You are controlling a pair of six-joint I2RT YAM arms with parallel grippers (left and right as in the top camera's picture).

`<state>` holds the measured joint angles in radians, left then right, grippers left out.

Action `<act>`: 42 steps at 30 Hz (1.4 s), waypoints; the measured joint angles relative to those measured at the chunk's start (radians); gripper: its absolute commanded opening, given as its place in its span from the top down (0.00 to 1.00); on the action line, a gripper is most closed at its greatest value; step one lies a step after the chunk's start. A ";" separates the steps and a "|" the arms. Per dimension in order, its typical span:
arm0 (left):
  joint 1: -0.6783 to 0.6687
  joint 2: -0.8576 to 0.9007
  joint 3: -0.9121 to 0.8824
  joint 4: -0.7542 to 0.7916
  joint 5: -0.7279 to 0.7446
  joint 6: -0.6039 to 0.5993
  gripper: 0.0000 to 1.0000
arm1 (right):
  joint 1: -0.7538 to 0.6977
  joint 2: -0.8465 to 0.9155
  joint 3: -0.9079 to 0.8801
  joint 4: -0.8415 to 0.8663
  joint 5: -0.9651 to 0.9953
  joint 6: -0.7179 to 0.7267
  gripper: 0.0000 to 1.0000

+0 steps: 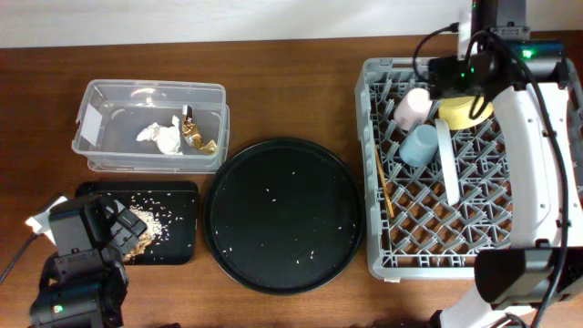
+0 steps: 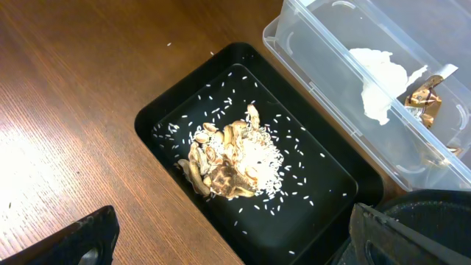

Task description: Sort waste into correct bins and load items into the dishwasher rack

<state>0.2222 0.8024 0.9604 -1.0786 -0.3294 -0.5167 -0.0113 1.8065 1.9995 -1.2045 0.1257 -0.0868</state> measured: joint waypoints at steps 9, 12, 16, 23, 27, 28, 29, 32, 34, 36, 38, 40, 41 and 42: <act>0.000 0.000 0.000 0.001 0.000 0.000 0.01 | 0.000 -0.003 -0.189 -0.370 -0.360 0.064 0.96; 0.000 0.000 0.000 0.000 0.000 0.000 0.01 | 0.000 0.001 -0.259 -0.338 -0.031 0.253 0.96; 0.000 0.000 0.000 0.001 0.000 0.000 0.01 | -0.080 0.001 -0.259 -0.269 0.162 0.349 0.90; 0.000 0.000 0.000 0.001 0.000 0.000 0.01 | -0.089 0.007 0.038 -0.306 -0.150 0.213 0.07; 0.000 0.000 0.000 0.001 0.000 0.000 0.01 | -0.089 0.005 0.121 -0.306 -0.439 0.195 0.02; 0.000 0.000 0.000 0.001 0.000 0.000 0.01 | -0.089 0.005 0.121 -0.306 -0.451 0.194 0.02; 0.000 0.000 0.000 0.001 0.000 0.000 0.01 | -0.089 0.005 0.121 -0.306 -0.459 0.193 0.02; 0.000 0.000 0.000 0.001 0.000 0.000 0.01 | -0.089 0.005 0.121 -0.306 -0.468 0.192 0.02; 0.000 0.000 0.000 0.001 0.000 0.000 0.01 | -0.089 0.005 0.121 -0.306 -0.468 0.192 0.02; 0.000 0.000 0.000 0.001 0.000 0.000 0.01 | -0.089 0.004 0.121 -0.306 -0.468 0.192 0.02; 0.000 0.000 0.000 0.001 0.000 0.000 0.01 | -0.064 -0.056 0.115 -0.306 -0.468 0.192 0.02; 0.000 0.000 0.000 0.001 0.000 0.000 0.01 | -0.005 -0.335 0.110 -0.291 -0.390 0.192 0.02; 0.000 0.000 0.000 0.000 0.000 0.000 0.01 | -0.003 -0.443 0.127 -0.292 -0.364 0.192 0.01; 0.000 0.000 0.000 0.003 0.000 0.000 0.01 | -0.001 -0.616 0.139 -0.290 -0.323 0.191 0.02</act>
<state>0.2222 0.8024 0.9604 -1.0760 -0.3290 -0.5167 -0.0120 1.1900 2.1387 -1.4940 -0.1978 0.1043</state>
